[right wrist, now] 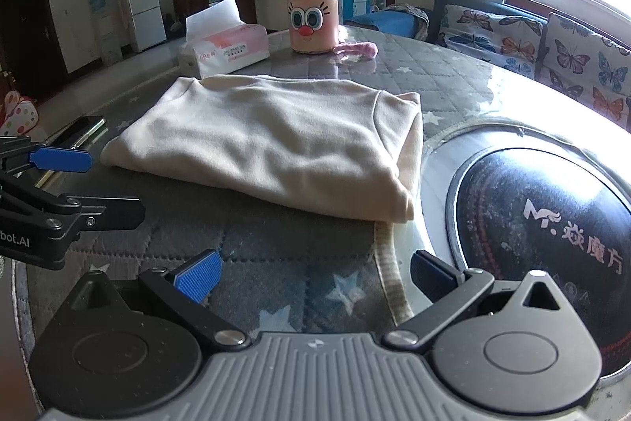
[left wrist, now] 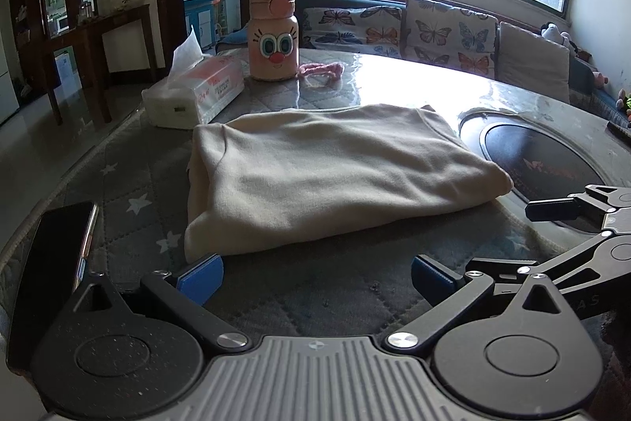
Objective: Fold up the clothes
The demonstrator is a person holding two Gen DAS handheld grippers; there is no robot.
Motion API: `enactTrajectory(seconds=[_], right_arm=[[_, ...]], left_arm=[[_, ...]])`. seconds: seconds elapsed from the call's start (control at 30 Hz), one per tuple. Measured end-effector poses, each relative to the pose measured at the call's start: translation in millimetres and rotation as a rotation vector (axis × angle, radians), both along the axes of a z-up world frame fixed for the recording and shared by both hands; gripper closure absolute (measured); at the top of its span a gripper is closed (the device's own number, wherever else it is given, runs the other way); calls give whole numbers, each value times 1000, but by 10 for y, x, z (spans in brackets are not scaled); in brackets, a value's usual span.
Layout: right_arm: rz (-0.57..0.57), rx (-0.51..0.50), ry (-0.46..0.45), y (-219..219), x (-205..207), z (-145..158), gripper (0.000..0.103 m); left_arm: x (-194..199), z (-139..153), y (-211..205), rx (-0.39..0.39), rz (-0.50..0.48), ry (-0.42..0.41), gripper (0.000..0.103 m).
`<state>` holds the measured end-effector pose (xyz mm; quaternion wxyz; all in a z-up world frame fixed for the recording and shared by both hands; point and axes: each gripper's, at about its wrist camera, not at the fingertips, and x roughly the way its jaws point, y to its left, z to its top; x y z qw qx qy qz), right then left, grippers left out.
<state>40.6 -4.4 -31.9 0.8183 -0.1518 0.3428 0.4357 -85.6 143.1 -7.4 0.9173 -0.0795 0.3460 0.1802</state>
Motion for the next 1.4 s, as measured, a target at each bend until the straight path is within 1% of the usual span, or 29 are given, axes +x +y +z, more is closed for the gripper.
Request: enactTrajectory(seconds=[0.37,0.57,1.4], right_arm=[[-1,-22,-21,36,-35,-23,0],[-2,-24,-20,37,-33,-30,0],[1,-53,-9,72,-19,-22,0]], left_arm=[[14,-82,43,-21,23,36,0],[36,-149,59,-42,34,71,0],[123,-168,16,-39,85,118,0]])
